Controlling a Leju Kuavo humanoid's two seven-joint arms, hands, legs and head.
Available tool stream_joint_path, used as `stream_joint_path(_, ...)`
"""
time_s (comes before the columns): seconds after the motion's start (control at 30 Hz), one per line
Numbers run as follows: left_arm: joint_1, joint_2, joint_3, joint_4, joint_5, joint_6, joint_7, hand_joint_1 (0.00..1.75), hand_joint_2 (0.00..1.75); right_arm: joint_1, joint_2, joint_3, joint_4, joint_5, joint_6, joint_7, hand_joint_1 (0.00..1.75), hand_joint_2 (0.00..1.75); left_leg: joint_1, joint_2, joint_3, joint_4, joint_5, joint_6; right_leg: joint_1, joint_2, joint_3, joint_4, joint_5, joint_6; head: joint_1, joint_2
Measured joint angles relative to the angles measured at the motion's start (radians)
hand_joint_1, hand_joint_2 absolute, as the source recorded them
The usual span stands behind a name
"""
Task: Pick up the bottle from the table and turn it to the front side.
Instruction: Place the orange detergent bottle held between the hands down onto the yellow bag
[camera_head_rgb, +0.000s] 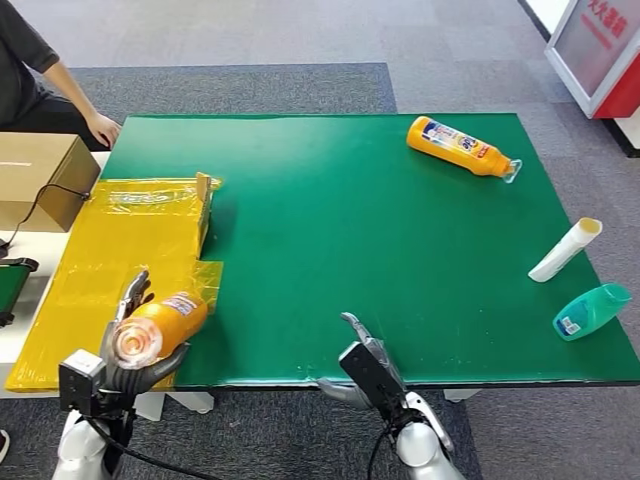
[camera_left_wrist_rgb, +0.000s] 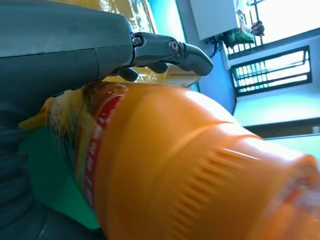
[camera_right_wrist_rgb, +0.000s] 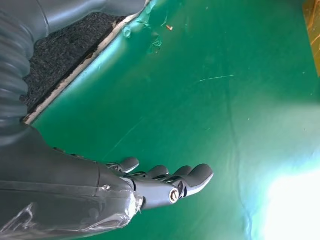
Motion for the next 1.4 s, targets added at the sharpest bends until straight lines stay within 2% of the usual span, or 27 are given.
stream_joint_path(0.13,-0.007,-0.007,0.056,0.098,0.081,-0.069,-0.059,0.00,1.75,0.003,0.000,-0.002,-0.008,0.001,0.004,-0.002,0.00,1.75,0.001,0.000,0.000,0.000,0.000,-0.001,0.001,0.000,0.000,0.000,0.000,-0.001,0.000,0.000)
stream_joint_path(0.23,-0.013,-0.006,0.088,0.159,0.069,-0.069,-0.070,0.00,1.75,0.006,0.000,-0.003,-0.018,-0.001,0.003,0.001,0.00,1.75,0.001,0.000,0.000,0.000,0.001,-0.001,0.001,0.000,0.000,0.000,0.000,-0.001,0.000,0.000)
stream_joint_path(0.43,-0.019,-0.008,0.108,0.184,-0.039,0.040,-0.062,0.00,1.75,0.017,0.000,-0.016,-0.035,-0.001,0.005,0.007,0.00,1.75,0.001,0.000,0.000,0.000,0.000,0.000,0.001,0.000,0.000,0.000,0.000,-0.001,0.000,0.000)
stream_joint_path(0.53,-0.025,-0.011,0.115,0.169,-0.102,0.115,-0.046,0.00,1.75,0.022,0.000,-0.020,-0.041,0.000,0.006,0.011,0.00,1.75,0.001,0.000,0.000,0.000,0.000,0.000,0.001,0.000,0.000,0.000,0.000,-0.001,0.000,0.000)
stream_joint_path(0.6,-0.027,-0.016,0.118,0.140,-0.175,0.190,-0.030,0.07,1.75,0.026,0.000,-0.023,-0.048,0.002,0.009,0.016,0.00,1.75,0.001,0.000,0.000,0.000,0.000,0.000,0.001,0.000,0.000,0.000,0.000,-0.001,0.000,0.000)
stream_joint_path(0.73,-0.027,-0.028,0.117,0.041,-0.377,0.340,-0.002,1.71,1.75,0.036,0.000,-0.033,-0.069,0.011,0.019,0.028,0.00,1.75,0.001,0.000,0.000,0.000,0.000,0.000,0.001,0.000,0.000,0.000,0.000,-0.001,0.000,0.000)
stream_joint_path(0.97,-0.024,-0.016,0.087,-0.087,-0.641,0.498,0.036,1.75,1.75,0.038,0.000,-0.039,-0.077,0.012,0.027,0.029,0.00,1.75,0.001,0.000,0.000,0.000,0.001,0.000,0.001,0.000,0.000,0.000,0.000,-0.001,0.000,0.000)
stream_joint_path(1.1,-0.023,0.016,0.038,-0.118,-0.859,0.577,0.139,1.75,1.75,0.036,0.000,-0.039,-0.077,0.010,0.028,0.028,0.00,1.75,0.001,0.000,0.000,0.000,0.001,0.000,0.001,0.000,0.000,0.000,0.000,-0.001,0.000,0.000)
stream_joint_path(1.17,-0.024,0.036,0.010,-0.125,-0.946,0.584,0.211,1.70,1.75,0.036,0.000,-0.040,-0.077,0.009,0.028,0.028,0.00,1.75,0.001,0.000,0.000,0.000,0.001,0.000,0.001,0.000,0.000,0.000,0.000,-0.001,0.000,0.000)
stream_joint_path(1.3,-0.043,0.074,-0.037,-0.129,-1.079,0.530,0.360,1.40,1.75,0.036,0.000,-0.042,-0.077,0.009,0.029,0.028,0.00,1.75,0.001,0.000,0.000,0.000,0.001,0.000,0.001,0.000,0.000,0.000,0.000,-0.001,0.000,0.000)
stream_joint_path(1.4,-0.048,0.079,-0.042,-0.129,-1.094,0.520,0.377,1.34,1.75,0.036,0.000,-0.042,-0.077,0.009,0.029,0.028,0.00,1.75,0.001,0.000,0.000,0.000,0.001,0.000,0.001,0.000,0.000,0.000,0.000,-0.001,0.000,0.000)
